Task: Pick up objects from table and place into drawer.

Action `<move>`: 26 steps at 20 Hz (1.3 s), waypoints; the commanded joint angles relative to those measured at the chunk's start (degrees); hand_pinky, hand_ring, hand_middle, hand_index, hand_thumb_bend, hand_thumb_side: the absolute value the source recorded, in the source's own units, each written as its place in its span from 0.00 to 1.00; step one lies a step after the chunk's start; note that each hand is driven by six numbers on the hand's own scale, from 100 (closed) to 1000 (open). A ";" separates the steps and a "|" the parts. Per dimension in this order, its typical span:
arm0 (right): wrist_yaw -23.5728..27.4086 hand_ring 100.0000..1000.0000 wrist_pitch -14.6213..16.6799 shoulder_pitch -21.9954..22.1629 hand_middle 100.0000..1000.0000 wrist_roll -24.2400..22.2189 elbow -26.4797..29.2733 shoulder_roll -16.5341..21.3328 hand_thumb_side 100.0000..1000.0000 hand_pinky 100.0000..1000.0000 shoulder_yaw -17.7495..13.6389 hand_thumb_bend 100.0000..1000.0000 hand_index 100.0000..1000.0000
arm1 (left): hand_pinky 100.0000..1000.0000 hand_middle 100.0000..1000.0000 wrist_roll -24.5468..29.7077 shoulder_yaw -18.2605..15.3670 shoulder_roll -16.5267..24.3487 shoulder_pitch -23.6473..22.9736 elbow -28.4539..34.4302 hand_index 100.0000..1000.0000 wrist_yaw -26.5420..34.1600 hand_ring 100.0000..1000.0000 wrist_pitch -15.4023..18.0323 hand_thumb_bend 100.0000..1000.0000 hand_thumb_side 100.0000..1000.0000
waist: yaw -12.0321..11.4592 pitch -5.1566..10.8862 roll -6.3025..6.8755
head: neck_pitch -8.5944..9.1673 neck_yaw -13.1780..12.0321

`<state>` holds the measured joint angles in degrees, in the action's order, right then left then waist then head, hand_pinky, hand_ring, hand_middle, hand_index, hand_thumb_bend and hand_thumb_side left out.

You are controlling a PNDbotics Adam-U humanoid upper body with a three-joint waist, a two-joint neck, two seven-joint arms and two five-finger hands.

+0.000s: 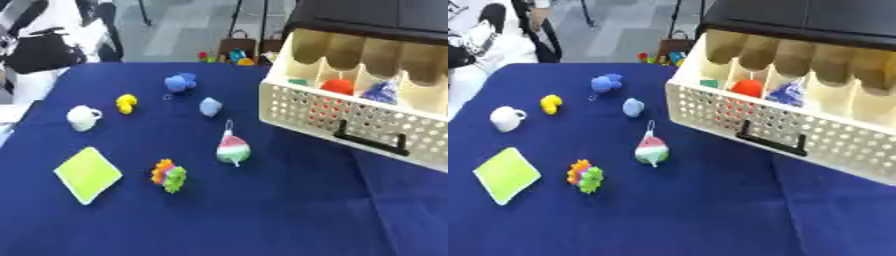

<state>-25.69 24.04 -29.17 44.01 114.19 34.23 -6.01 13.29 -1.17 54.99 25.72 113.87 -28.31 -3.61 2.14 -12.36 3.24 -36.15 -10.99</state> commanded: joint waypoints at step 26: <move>0.95 0.57 1.03 -1.69 0.57 -0.30 0.40 1.38 0.71 0.50 0.46 0.00 0.70 | 0.68 0.80 25.05 19.16 9.29 4.70 0.72 1.00 -6.29 0.81 17.03 0.65 0.76 | 1.15 1.45 0.45 | 1.67 0.33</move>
<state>-25.14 24.52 -29.87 43.20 114.19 34.23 -5.30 37.17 18.25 62.03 29.53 113.90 -35.00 13.35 3.22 -11.95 3.78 -35.11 -10.87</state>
